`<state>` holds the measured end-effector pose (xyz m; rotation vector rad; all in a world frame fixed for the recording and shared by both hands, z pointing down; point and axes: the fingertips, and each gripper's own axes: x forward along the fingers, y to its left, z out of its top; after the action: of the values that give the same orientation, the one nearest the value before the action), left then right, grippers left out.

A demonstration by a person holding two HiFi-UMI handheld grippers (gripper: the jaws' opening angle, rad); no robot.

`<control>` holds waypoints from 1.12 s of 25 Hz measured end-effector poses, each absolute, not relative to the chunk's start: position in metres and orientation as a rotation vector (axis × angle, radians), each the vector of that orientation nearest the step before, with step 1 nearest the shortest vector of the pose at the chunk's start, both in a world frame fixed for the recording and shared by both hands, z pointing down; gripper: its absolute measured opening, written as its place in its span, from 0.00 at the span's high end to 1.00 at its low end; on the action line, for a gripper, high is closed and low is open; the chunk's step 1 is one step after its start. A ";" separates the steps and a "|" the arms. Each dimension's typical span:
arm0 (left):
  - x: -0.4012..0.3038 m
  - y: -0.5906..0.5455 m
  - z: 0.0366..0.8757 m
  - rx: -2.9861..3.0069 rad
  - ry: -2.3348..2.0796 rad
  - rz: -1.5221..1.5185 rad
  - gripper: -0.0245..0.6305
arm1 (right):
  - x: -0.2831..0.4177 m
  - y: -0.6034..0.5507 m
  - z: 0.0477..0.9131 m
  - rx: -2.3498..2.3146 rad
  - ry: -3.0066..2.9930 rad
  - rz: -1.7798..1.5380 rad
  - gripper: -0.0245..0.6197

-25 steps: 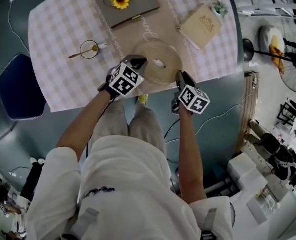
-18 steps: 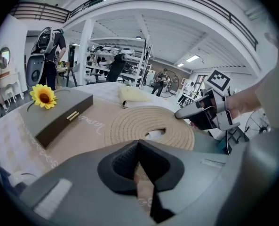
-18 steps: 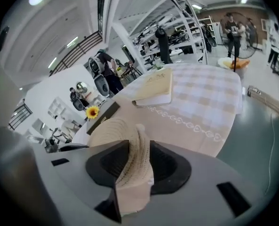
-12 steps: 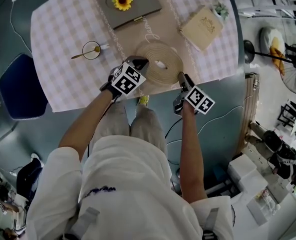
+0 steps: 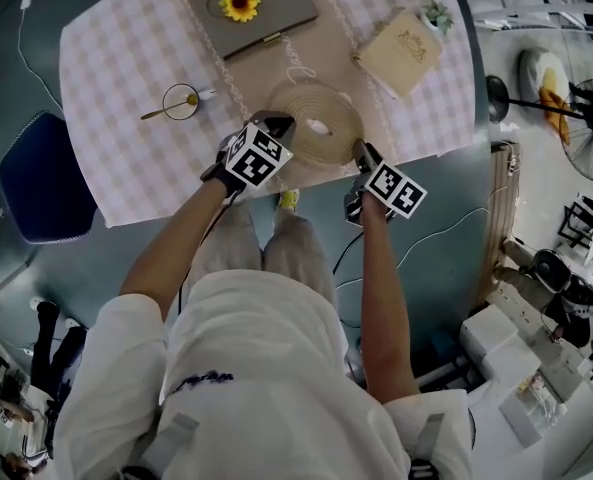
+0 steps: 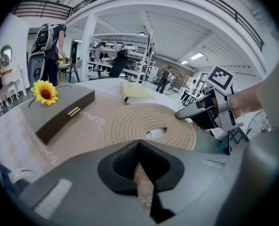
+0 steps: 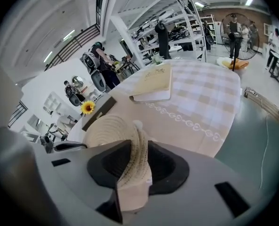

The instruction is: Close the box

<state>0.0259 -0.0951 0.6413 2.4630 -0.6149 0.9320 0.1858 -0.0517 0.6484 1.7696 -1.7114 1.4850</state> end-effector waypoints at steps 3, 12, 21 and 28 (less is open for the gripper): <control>0.026 -0.097 0.643 2.454 -0.620 0.941 0.96 | 0.186 -0.052 0.650 1.781 -1.716 1.503 0.78; 0.025 -0.096 0.644 2.421 -0.633 0.937 0.96 | 0.186 -0.049 0.653 1.805 -1.701 1.522 0.77; 0.027 -0.097 0.645 2.399 -0.646 0.934 0.96 | 0.188 -0.048 0.653 1.810 -1.702 1.518 0.76; 0.024 -0.099 0.647 2.394 -0.680 0.931 0.96 | 0.185 -0.051 0.656 1.832 -1.721 1.509 0.77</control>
<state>0.0243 -0.0987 0.6472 2.3940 -0.6797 0.9309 0.1852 -0.0507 0.6557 1.8322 -1.7215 1.5092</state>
